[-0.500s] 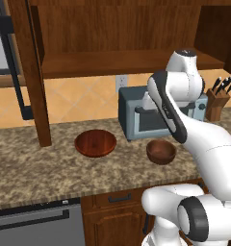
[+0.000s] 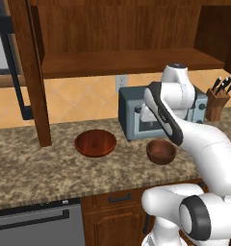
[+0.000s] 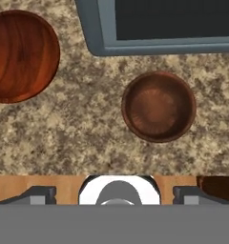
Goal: Pick up the bowls on the counter and stack them on top of one another in the open cabinet. Place the smaller bowl on top of the larger bowl.
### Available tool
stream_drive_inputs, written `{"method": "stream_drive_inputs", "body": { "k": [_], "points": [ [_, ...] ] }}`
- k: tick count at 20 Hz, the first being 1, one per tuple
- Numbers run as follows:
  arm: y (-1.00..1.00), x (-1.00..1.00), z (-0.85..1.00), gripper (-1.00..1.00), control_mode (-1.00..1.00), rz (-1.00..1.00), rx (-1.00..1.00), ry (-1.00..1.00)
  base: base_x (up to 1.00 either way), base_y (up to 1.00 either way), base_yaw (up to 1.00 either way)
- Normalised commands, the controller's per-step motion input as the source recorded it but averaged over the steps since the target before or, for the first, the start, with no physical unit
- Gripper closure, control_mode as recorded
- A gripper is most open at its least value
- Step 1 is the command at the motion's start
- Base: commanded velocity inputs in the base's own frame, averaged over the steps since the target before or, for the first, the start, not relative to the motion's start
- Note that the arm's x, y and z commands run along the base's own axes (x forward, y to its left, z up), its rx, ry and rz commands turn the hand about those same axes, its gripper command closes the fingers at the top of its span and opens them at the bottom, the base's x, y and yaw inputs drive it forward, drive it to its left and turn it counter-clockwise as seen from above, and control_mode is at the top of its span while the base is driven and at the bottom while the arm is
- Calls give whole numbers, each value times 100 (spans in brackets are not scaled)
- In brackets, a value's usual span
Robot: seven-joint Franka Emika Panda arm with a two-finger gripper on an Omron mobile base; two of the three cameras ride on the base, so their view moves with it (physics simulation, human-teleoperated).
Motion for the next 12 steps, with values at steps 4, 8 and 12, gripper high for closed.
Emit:
{"method": "stream_drive_inputs", "body": {
  "k": [4, 8, 12],
  "points": [
    [0, 3, -62, -100, -100, -7, 0, 3, 0, 0, 0],
    [-4, 11, -39, -100, -100, 0, 0, 0, 0, 0, 0],
    [-16, 20, -63, -100, -100, 0, 0, 1, 0, 0, 0]
  ]
}}
